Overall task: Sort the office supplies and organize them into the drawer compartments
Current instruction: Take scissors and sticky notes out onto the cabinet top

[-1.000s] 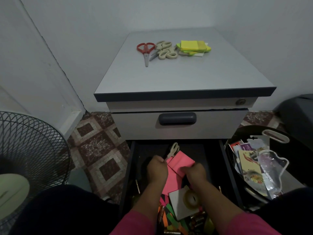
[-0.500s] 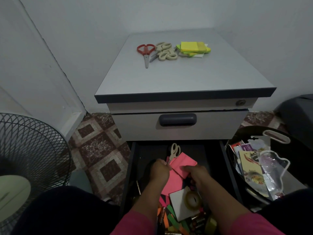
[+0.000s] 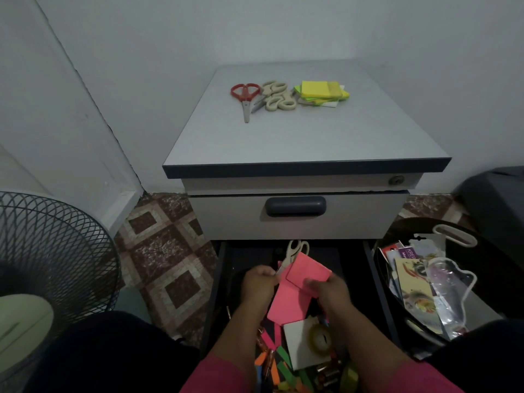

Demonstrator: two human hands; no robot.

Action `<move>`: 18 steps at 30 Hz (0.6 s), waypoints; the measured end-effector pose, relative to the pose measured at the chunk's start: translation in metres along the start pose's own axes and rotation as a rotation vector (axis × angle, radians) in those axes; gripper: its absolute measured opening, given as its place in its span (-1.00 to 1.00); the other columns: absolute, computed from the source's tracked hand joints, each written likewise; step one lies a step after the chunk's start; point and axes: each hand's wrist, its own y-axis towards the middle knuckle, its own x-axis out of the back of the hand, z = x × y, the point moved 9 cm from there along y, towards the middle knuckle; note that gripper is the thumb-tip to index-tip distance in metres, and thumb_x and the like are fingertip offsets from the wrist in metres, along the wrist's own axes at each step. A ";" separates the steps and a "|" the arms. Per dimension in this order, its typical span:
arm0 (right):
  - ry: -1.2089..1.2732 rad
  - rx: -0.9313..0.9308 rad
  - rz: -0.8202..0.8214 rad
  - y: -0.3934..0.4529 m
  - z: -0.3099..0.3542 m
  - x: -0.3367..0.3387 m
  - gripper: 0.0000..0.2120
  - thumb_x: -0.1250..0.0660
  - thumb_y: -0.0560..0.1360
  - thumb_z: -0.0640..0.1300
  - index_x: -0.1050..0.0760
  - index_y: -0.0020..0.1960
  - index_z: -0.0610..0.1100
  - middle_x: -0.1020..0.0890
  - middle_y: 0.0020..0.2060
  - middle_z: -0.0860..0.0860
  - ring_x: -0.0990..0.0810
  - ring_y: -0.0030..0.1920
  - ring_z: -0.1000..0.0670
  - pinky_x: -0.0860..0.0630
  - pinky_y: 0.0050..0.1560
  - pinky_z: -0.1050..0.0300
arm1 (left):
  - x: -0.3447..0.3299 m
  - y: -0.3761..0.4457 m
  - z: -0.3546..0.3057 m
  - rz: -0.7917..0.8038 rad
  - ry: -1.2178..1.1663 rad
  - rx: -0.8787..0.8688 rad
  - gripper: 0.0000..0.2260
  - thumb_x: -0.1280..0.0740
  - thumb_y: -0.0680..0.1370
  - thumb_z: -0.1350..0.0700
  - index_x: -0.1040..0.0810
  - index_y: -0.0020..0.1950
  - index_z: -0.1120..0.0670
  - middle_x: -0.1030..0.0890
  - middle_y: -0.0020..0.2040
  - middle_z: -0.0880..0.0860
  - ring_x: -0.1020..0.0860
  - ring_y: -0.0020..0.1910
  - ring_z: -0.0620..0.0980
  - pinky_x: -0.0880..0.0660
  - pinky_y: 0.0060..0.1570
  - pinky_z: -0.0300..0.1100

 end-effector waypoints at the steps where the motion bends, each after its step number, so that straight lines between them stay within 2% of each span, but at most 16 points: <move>1: -0.014 0.035 0.004 -0.001 0.004 0.002 -0.75 -0.38 0.43 -0.33 -0.53 0.10 -0.19 -0.64 -0.07 -0.20 -0.62 -0.04 -0.24 -0.57 0.01 -0.26 | 0.003 -0.003 -0.004 -0.003 -0.025 -0.007 -0.77 -0.38 0.46 0.36 -0.50 -0.32 0.10 -0.53 -0.33 0.02 -0.45 -0.34 -0.09 -0.38 -0.32 -0.27; 3: -0.061 0.137 -0.006 -0.009 0.018 0.008 -0.83 -0.37 0.44 -0.35 -0.54 -0.03 -0.14 -0.64 -0.14 -0.18 -0.62 -0.08 -0.20 -0.58 -0.04 -0.15 | 0.008 -0.010 -0.013 0.015 -0.047 -0.013 -0.78 -0.40 0.45 0.38 -0.52 -0.32 0.11 -0.54 -0.36 0.03 -0.45 -0.36 -0.09 -0.38 -0.35 -0.28; 5: -0.130 0.261 -0.004 -0.021 0.035 0.013 -0.79 -0.35 0.45 -0.39 -0.54 -0.13 -0.07 -0.63 -0.20 -0.11 -0.60 -0.13 -0.13 -0.55 -0.14 0.08 | 0.013 -0.016 -0.019 0.033 -0.042 -0.012 -0.80 -0.41 0.44 0.38 -0.53 -0.30 0.14 -0.54 -0.37 0.05 -0.45 -0.40 -0.09 -0.37 -0.40 -0.31; 7: -0.219 0.379 0.007 -0.035 0.053 0.014 -0.77 -0.34 0.46 -0.38 -0.55 -0.14 -0.05 -0.63 -0.21 -0.05 -0.59 -0.14 -0.06 -0.49 -0.24 0.29 | 0.016 -0.026 -0.025 0.059 -0.023 -0.011 -0.84 -0.41 0.44 0.37 -0.54 -0.27 0.16 -0.54 -0.37 0.07 -0.45 -0.43 -0.09 -0.37 -0.45 -0.34; 8: -0.270 0.444 0.002 -0.041 0.062 0.014 -0.76 -0.35 0.45 -0.38 -0.55 -0.14 -0.03 -0.64 -0.19 -0.03 -0.59 -0.13 -0.04 -0.47 -0.21 0.33 | 0.018 -0.032 -0.028 0.078 -0.017 -0.014 -0.85 -0.41 0.44 0.37 -0.54 -0.26 0.17 -0.54 -0.36 0.08 -0.44 -0.45 -0.10 -0.36 -0.47 -0.34; 10: -0.354 0.566 -0.023 -0.052 0.077 0.016 -0.76 -0.38 0.42 -0.34 -0.58 -0.14 0.02 -0.65 -0.16 0.01 -0.61 -0.08 -0.01 -0.51 -0.05 0.18 | 0.021 -0.045 -0.035 0.120 -0.036 -0.023 -0.87 -0.41 0.44 0.39 -0.55 -0.24 0.19 -0.53 -0.37 0.09 -0.42 -0.50 -0.12 -0.35 -0.51 -0.36; 11: -0.378 0.603 -0.024 -0.057 0.082 0.015 -0.82 -0.38 0.40 -0.26 -0.60 -0.14 0.02 -0.66 -0.14 0.04 -0.62 -0.06 0.01 -0.53 0.01 0.08 | 0.024 -0.051 -0.039 0.134 -0.053 -0.034 -0.88 -0.40 0.44 0.40 -0.56 -0.22 0.21 -0.53 -0.38 0.08 -0.42 -0.51 -0.13 -0.34 -0.53 -0.36; 12: -0.404 0.635 -0.012 -0.060 0.087 0.016 -0.86 -0.35 0.38 -0.16 -0.63 -0.12 0.01 -0.66 -0.13 0.08 -0.61 -0.04 0.03 -0.54 0.05 0.01 | 0.028 -0.059 -0.047 0.142 -0.062 -0.057 -0.89 -0.40 0.44 0.40 -0.57 -0.21 0.21 -0.53 -0.38 0.08 -0.42 -0.50 -0.13 -0.34 -0.53 -0.36; 14: -0.386 0.666 0.025 -0.070 0.096 0.015 -0.82 -0.31 0.36 -0.05 -0.64 -0.09 0.04 -0.66 -0.10 0.12 -0.61 0.01 0.05 -0.54 0.08 -0.04 | 0.035 -0.072 -0.065 0.149 -0.061 -0.115 -0.91 -0.42 0.43 0.36 -0.60 -0.19 0.20 -0.57 -0.33 0.06 -0.46 -0.42 -0.11 -0.34 -0.51 -0.40; 16: -0.392 0.753 0.020 -0.093 0.121 0.013 -0.85 -0.36 0.42 -0.10 -0.63 -0.11 0.13 -0.66 -0.09 0.17 -0.59 0.05 0.06 -0.51 0.11 0.06 | 0.042 -0.086 -0.089 0.165 -0.081 -0.187 -0.92 -0.43 0.43 0.34 -0.60 -0.16 0.19 -0.60 -0.26 0.07 -0.52 -0.39 -0.18 -0.35 -0.48 -0.44; 18: -0.419 0.871 -0.017 -0.117 0.150 0.016 -0.67 -0.38 0.46 -0.26 -0.57 -0.13 0.21 -0.62 -0.09 0.23 -0.54 0.07 0.10 -0.41 0.09 0.26 | 0.048 -0.099 -0.116 0.183 -0.109 -0.246 -0.91 -0.45 0.42 0.32 -0.60 -0.14 0.18 -0.62 -0.23 0.08 -0.53 -0.39 -0.23 -0.36 -0.39 -0.40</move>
